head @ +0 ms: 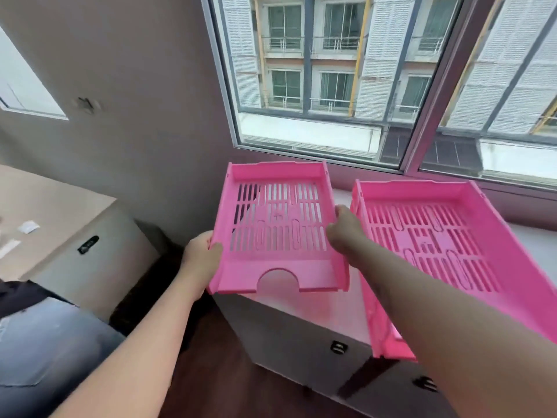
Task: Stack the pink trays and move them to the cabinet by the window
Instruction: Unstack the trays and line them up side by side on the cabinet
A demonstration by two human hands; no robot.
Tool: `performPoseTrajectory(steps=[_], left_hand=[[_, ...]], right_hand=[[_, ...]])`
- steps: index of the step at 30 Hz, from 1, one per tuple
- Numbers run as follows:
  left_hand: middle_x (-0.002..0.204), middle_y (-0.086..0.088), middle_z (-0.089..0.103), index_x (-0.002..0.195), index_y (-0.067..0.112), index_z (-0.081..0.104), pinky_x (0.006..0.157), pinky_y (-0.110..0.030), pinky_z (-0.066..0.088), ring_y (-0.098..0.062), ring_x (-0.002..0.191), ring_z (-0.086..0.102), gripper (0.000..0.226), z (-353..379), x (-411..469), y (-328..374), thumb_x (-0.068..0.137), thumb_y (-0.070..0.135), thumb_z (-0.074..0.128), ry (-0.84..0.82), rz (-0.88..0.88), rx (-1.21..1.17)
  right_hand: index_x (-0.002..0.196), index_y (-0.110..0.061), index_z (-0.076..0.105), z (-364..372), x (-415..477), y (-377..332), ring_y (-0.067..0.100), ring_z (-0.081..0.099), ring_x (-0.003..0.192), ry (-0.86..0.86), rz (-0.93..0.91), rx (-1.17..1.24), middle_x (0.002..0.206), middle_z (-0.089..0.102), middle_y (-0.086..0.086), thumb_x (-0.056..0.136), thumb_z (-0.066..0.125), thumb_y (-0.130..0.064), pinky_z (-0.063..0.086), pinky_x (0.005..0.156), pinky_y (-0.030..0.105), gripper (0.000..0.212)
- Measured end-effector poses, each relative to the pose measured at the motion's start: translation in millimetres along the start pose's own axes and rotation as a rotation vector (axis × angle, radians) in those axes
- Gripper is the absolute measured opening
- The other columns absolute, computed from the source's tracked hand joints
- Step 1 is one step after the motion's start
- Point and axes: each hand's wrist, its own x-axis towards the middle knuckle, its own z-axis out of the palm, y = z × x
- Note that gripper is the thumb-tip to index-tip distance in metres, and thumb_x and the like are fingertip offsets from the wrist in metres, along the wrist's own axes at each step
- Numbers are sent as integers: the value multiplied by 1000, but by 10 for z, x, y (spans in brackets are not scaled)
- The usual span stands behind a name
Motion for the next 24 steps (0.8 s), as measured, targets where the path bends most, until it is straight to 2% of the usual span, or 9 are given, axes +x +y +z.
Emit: performPoseTrajectory(steps=[1,4,6,8,10,11,14,18,24], left_hand=[[84,-15,69,94,-1,65,61,-33,39,-22,71,53,26,-55,6,-104,86,6,41,-1,-2,0],[93,-25,69,98,0,65,61,-34,40,-23,72,53,27,-341,87,-381,88,5,41,31,-31,10],[98,-23,70,99,5,66,64,-34,43,-22,74,56,26,-609,207,-516,90,5,41,59,-44,12],[120,-12,71,117,11,67,83,-35,50,-22,99,66,31,-864,397,-595,93,11,47,74,-45,11],[141,-9,58,140,8,53,105,-33,44,-22,127,57,49,-1075,644,-574,94,22,56,121,-24,10],[144,-9,56,143,7,49,106,-31,41,-22,131,54,53,-1170,790,-543,94,26,57,149,-1,6],[139,-10,60,137,8,52,96,-27,42,-22,124,59,49,-1378,1252,-387,94,28,58,203,98,-14],[129,-7,66,133,10,56,86,-26,43,-19,106,63,45,-1405,1677,-203,93,30,58,182,175,29],[125,-11,67,132,8,57,85,-29,47,-19,96,60,45,-1072,1809,-263,93,30,59,33,180,90]], right_hand=[[143,-7,41,130,-18,-20,31,54,108,-9,15,-11,137,54,17,96,38,4,45,84,35,48],[154,-9,26,614,-100,-172,36,49,130,-44,49,1,151,43,19,97,33,8,46,96,42,60],[157,-9,20,942,-155,-347,36,45,137,-50,41,-5,156,38,17,98,34,7,44,103,44,63],[156,-6,23,1178,-131,-555,36,44,138,-48,27,-31,157,35,17,98,38,5,42,106,43,61],[147,0,37,1283,-36,-793,36,48,132,-5,-28,-83,151,42,20,97,41,2,43,102,40,50],[144,2,41,1303,36,-930,36,50,130,20,-68,-105,149,45,21,98,43,0,43,100,38,47],[143,3,46,1302,273,-1377,34,47,135,67,-165,-141,149,47,22,98,47,-5,39,107,35,46],[141,2,51,1319,572,-1669,36,50,133,113,-205,-198,144,54,23,96,50,-9,39,109,38,46],[133,3,56,1283,794,-1340,39,60,115,160,-66,-284,135,59,23,96,51,-8,51,98,46,38]])
